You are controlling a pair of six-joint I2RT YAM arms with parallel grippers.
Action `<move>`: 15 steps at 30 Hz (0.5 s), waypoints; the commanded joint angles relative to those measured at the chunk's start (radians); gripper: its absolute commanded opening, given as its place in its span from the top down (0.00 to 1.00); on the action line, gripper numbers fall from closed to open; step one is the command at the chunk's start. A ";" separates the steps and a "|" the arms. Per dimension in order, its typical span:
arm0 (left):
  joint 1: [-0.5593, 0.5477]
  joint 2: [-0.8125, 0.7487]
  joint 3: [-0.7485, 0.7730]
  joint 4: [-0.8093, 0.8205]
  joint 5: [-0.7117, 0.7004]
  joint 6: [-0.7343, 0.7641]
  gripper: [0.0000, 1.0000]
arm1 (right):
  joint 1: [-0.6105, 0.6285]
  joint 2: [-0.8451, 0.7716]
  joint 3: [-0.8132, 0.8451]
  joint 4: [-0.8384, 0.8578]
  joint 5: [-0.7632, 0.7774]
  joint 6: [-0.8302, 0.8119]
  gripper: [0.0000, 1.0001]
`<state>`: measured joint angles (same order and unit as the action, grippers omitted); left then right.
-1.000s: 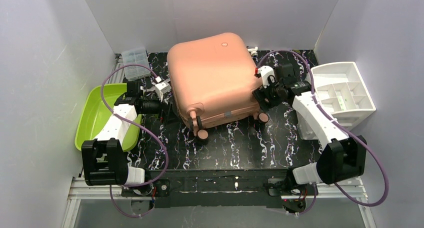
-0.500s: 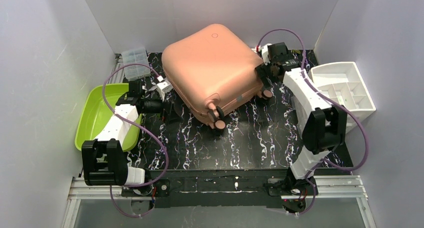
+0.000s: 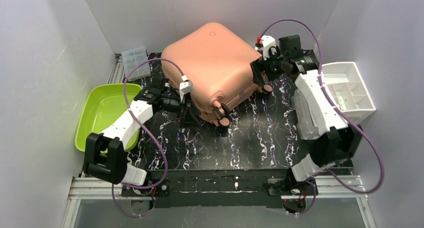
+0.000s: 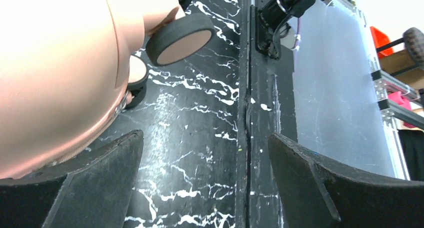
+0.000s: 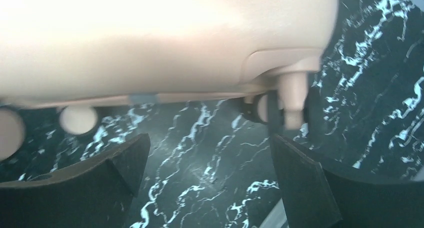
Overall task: Open, take out, and arrange the luggage
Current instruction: Rotate the luggage at the center of the board.
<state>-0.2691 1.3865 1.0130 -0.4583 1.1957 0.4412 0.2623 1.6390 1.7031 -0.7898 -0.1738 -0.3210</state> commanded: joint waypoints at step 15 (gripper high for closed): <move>-0.103 0.164 0.022 0.359 -0.053 -0.268 0.05 | -0.002 -0.298 -0.271 0.022 -0.192 -0.046 0.00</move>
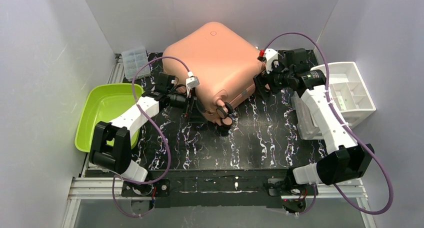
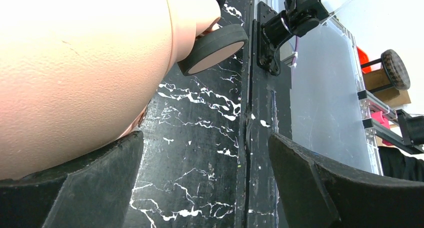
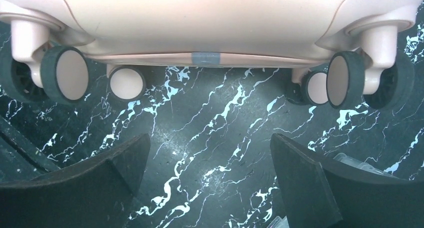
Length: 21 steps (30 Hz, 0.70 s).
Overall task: Open, take out, and arrange the luggage
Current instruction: Rotate the luggage at the center of the board.
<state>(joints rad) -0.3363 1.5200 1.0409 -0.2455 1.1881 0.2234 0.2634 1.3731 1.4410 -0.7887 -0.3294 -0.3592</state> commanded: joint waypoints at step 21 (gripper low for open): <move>-0.214 -0.067 -0.099 0.309 -0.418 -0.132 0.03 | -0.003 -0.034 -0.143 0.063 -0.120 -0.007 0.00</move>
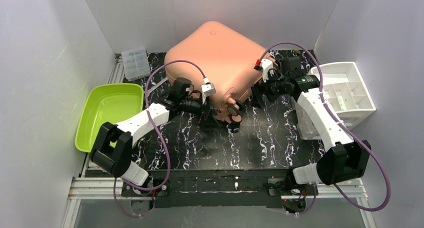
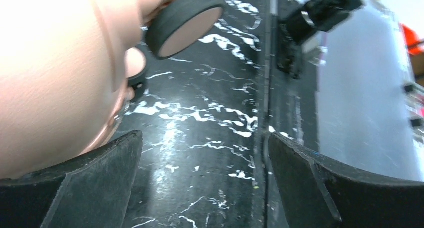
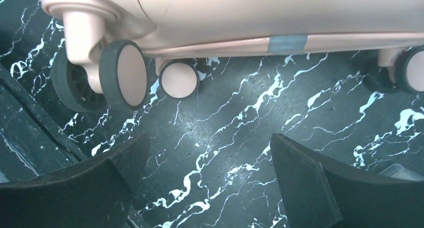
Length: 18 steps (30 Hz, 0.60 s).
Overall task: Open, take out, and arrange the luggage
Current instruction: Rotate the luggage at the center of the board.
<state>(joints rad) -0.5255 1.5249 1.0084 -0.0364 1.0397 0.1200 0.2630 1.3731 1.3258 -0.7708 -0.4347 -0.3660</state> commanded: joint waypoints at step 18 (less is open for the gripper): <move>-0.115 -0.180 -0.262 0.476 -0.288 0.115 0.02 | -0.004 -0.031 -0.099 0.084 0.074 -0.026 0.00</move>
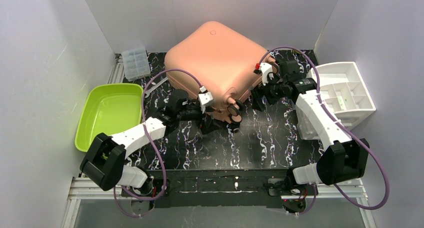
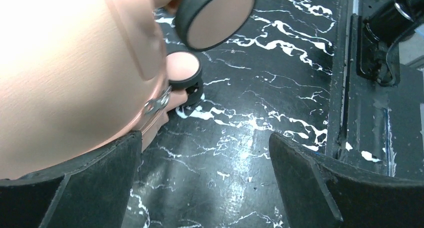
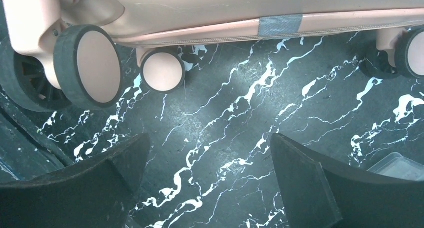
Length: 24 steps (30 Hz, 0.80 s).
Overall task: Open, take out, and arrange the luggage
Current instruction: Rotate the luggage at the center of the board.
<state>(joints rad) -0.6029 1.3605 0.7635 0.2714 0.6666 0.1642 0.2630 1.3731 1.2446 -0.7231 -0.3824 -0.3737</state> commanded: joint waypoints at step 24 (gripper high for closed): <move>-0.058 -0.109 0.088 -0.075 0.016 0.184 0.02 | -0.008 -0.087 -0.115 0.065 0.007 -0.051 0.00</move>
<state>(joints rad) -0.6979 1.3205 0.7963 0.2836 0.7971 0.3103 0.2611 1.3148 1.1450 -0.6960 -0.3439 -0.4076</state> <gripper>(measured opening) 0.983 1.001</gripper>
